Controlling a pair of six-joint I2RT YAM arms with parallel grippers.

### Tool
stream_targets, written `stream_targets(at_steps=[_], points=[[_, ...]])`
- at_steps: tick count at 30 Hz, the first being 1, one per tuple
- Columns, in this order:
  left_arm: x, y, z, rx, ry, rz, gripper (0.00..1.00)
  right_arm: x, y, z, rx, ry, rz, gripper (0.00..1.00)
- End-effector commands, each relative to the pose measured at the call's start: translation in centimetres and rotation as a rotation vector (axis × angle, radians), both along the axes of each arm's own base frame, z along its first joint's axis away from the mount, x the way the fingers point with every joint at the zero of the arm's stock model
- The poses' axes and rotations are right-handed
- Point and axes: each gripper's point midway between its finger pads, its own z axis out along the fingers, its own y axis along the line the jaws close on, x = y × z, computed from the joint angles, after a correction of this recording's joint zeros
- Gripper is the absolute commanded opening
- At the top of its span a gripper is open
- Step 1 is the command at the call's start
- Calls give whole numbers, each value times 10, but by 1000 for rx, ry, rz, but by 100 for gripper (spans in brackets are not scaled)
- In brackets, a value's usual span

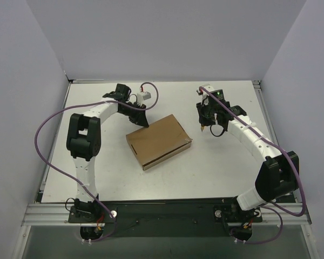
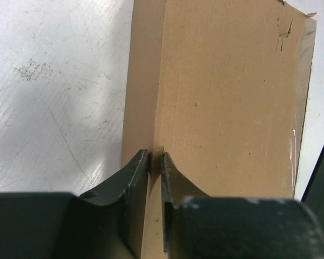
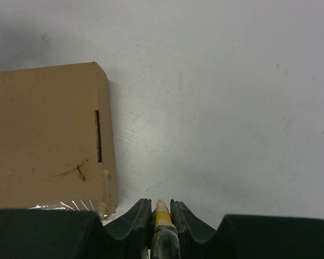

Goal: Unpack the express box

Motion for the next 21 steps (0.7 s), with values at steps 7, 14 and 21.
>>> stream_targets(at_steps=[7, 14, 21], points=[[19, 39, -57, 115, 138, 152, 0, -7, -4, 9, 10, -17, -1, 0], [17, 55, -82, 214, 203, 197, 0, -7, -3, 7, 2, -4, 2, 0], [17, 56, -86, 230, 209, 202, 0, -1, 2, 7, 11, 1, 12, 0]])
